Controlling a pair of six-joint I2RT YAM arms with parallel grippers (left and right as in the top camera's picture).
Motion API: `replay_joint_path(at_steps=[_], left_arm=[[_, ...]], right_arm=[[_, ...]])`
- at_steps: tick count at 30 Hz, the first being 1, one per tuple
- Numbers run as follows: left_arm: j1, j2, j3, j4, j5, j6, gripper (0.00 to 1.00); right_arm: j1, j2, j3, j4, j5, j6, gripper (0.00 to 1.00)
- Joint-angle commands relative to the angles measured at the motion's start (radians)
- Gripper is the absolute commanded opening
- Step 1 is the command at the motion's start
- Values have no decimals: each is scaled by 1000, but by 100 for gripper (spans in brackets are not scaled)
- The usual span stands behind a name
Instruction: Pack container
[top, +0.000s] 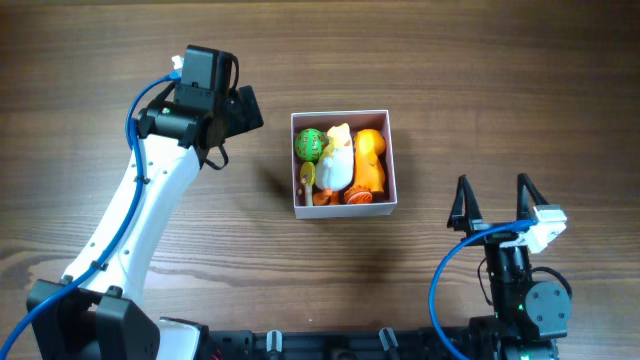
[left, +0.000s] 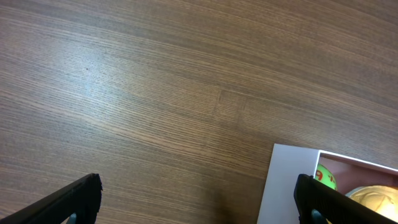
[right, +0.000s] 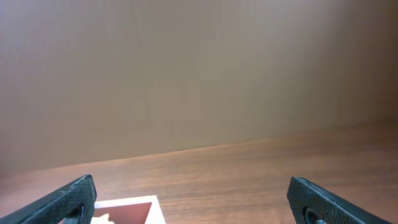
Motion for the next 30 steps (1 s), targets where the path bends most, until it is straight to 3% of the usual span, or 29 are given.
replay_joint_path(at_steps=[1, 6, 12, 30], left_arm=[[5, -11, 14, 2, -6, -3, 100], [5, -11, 14, 2, -6, -3, 100], [5, -11, 14, 2, -6, -2, 100], [5, -11, 14, 2, -6, -3, 100]], right_arm=[[-1, -18, -34, 8, -23, -69, 100], [0, -18, -117, -10, -23, 3, 100], [0, -18, -116, -22, -23, -58, 100], [0, -14, -116, -21, -23, -53, 100]])
